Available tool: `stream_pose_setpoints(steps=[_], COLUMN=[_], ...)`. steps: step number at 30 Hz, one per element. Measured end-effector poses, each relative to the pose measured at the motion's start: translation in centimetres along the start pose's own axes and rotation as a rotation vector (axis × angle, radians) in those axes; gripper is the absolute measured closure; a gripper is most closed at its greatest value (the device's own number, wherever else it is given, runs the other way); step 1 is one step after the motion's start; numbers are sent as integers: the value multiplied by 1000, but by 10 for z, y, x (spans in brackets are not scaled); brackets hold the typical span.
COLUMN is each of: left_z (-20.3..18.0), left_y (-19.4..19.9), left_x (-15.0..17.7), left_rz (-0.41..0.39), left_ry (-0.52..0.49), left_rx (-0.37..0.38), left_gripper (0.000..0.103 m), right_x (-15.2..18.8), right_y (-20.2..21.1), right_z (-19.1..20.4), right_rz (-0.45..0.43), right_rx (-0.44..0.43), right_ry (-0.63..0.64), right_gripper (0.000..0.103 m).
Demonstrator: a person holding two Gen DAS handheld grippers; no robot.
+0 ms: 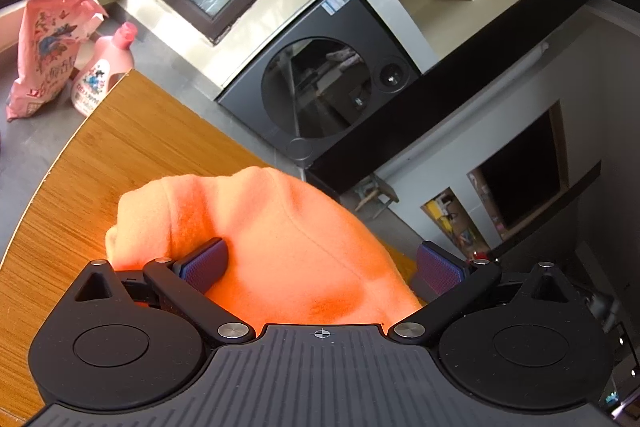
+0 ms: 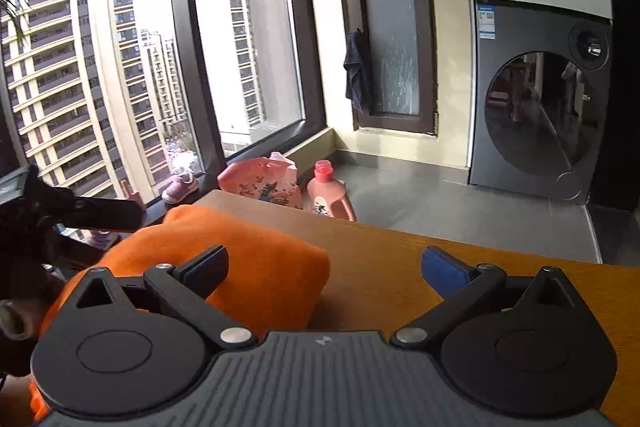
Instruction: Fold clothes
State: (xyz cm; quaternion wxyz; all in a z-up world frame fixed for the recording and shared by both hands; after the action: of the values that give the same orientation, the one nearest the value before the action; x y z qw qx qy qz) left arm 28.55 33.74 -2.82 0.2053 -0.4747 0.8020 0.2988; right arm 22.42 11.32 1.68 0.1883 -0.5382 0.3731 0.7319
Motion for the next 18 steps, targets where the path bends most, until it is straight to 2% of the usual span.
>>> stream_pose_setpoints(steps=[3,4,6,7,8,11,14,15,18], left_z=[-2,-3,-9,-13,-20,-45,-56,-54,-35], left_y=[-3,-5,0,2,9,43,61,59,43], left_x=[0,0,-1,-1,-1,8,23,28,38], left_rz=[0,0,-19,-29,-43,-71,-53,-33,24], left_ry=[-7,-12,-26,-33,-56,-134,-164,-161,-148], left_rx=[-8,-12,-32,-42,-47,4,61,48,-82], left_gripper=[0,0,0,0,0,0,0,0,0], right_x=[17,24,35,37,37,28,29,32,40], right_y=[39,46,46,43,39,37,35,32,28], right_z=[31,42,62,64,64,54,44,40,34], right_rz=[37,54,75,74,70,28,28,46,86], right_rx=[-167,-199,-177,-151,-128,-74,-32,-16,-8], right_ry=[112,165,280,288,283,211,176,166,120], right_gripper=[0,0,0,0,0,0,0,0,0])
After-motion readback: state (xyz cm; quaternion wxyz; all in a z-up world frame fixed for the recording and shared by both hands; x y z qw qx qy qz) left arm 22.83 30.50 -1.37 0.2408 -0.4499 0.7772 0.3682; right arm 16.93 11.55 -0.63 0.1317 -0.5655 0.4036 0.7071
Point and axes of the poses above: each gripper's, at about its wrist camera, not at the fingertips, and y roughly against the way its jaws point, z to its left, x to its underside, the point moved 2 cm from there along -y, roughly the way its jaws point, and after that the axes turned 7 degrees about -z, right-handed, at the moved point
